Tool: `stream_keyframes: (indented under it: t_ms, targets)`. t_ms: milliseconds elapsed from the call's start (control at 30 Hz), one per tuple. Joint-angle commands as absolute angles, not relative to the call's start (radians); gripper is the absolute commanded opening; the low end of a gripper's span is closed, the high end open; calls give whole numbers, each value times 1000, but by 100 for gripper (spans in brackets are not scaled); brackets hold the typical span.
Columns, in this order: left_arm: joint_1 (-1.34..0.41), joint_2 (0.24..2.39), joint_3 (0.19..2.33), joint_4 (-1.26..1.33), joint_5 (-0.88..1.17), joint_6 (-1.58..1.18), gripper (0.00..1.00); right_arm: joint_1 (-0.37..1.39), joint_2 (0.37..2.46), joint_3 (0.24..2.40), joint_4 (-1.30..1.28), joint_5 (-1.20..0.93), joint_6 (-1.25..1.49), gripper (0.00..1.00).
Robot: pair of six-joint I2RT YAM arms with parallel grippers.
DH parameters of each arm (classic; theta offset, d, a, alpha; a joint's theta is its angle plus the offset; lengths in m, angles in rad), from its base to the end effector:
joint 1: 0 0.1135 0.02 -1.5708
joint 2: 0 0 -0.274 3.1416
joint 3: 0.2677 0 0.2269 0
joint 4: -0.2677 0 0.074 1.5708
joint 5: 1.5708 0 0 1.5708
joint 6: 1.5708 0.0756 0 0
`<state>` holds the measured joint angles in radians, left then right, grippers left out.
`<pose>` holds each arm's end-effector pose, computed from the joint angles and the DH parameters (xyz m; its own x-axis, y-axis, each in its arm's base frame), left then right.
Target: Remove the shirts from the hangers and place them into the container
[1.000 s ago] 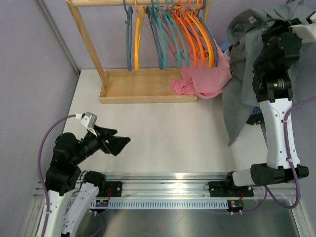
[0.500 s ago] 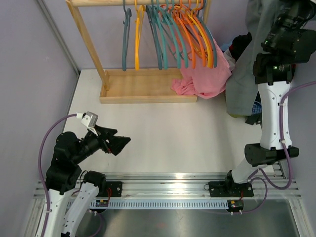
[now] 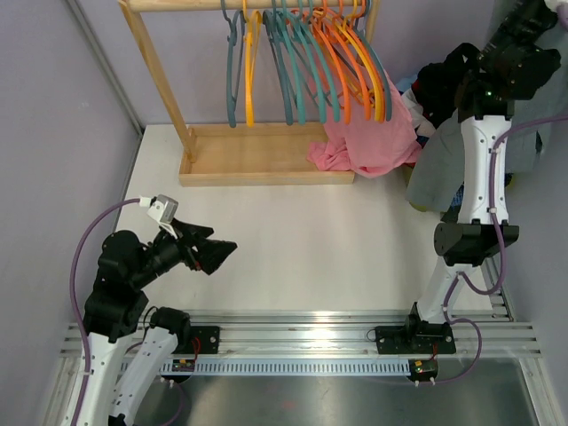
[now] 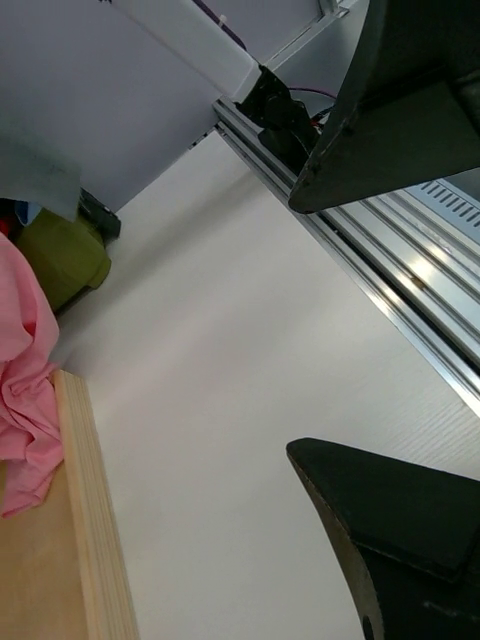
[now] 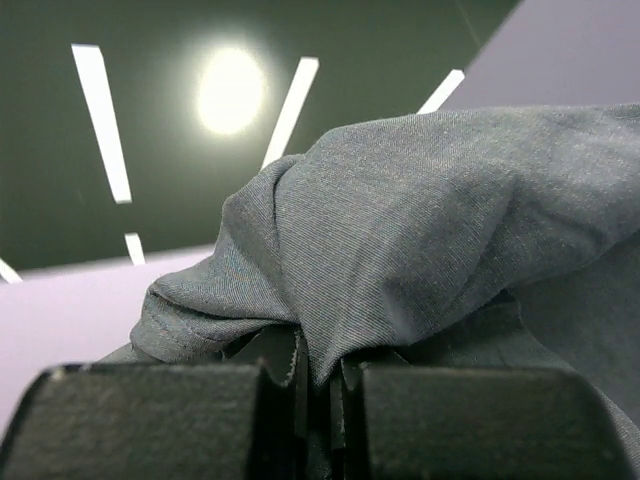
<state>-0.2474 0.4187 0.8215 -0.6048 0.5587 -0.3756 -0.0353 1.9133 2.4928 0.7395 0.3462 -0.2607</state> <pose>0.0704 -0.0591 0.3382 -0.4418 -0.2092 -0.8724 0.5902 0.6645 -0.4583 0.2973 -0.0362 0.6822 0.9048 -0.2746 -0.3254 0.3632 0.8966 0.2533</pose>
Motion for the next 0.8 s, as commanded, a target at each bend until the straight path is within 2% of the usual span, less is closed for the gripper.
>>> stream_keyframes:
  t_ms: [0,233,333,500,567,600,767]
  targets:
    - [-245,399,798,-451,620,-413,99,-78,1988,2360,721,339,-259,0]
    - [-245,390,703,-377,612,-448,99,-91,2011,1878,615,394,-51,0]
    - [-245,385,673,-345,620,-475,99,-91,2057,1818,363,494,91,0]
    - [-245,388,655,-310,649,-506,99,-91,2207,1937,-253,532,273,0]
    - [-245,390,658,-311,661,-517,99,-92,2261,1998,-389,538,330,0]
    - [-245,388,658,-316,679,-520,99,-92,2316,2072,-516,535,342,0]
    - [-245,348,661,-337,689,-532,99,-130,2494,2397,-832,379,440,0]
